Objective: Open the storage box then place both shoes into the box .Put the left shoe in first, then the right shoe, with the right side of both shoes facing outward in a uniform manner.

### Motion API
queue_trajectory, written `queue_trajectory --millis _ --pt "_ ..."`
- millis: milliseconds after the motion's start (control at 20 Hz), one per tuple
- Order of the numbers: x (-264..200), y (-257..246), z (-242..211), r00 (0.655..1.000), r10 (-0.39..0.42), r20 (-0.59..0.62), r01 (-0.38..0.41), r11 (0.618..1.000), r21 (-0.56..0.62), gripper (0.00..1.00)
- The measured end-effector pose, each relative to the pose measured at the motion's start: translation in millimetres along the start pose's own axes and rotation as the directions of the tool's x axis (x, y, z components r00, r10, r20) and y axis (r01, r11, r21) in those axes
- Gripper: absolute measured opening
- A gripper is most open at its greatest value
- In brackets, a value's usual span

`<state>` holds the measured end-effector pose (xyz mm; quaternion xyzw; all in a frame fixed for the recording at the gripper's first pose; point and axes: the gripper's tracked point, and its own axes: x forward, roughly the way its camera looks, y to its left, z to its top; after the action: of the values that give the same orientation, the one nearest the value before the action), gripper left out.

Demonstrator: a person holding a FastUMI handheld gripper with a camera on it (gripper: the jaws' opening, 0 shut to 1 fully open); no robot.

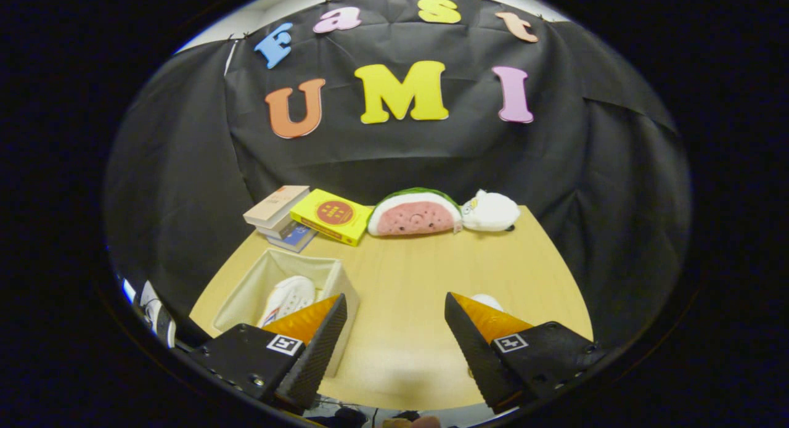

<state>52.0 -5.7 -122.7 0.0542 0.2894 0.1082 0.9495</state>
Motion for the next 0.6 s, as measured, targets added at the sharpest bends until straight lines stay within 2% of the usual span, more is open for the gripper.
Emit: queue_trajectory --millis 300,600 --pt "17.3 -100.9 -31.5 0.998 -0.047 -0.047 0.048 0.999 0.020 0.96" --pt "57.7 -169.7 -90.6 0.985 -0.080 -0.153 0.080 0.997 -0.005 0.96"
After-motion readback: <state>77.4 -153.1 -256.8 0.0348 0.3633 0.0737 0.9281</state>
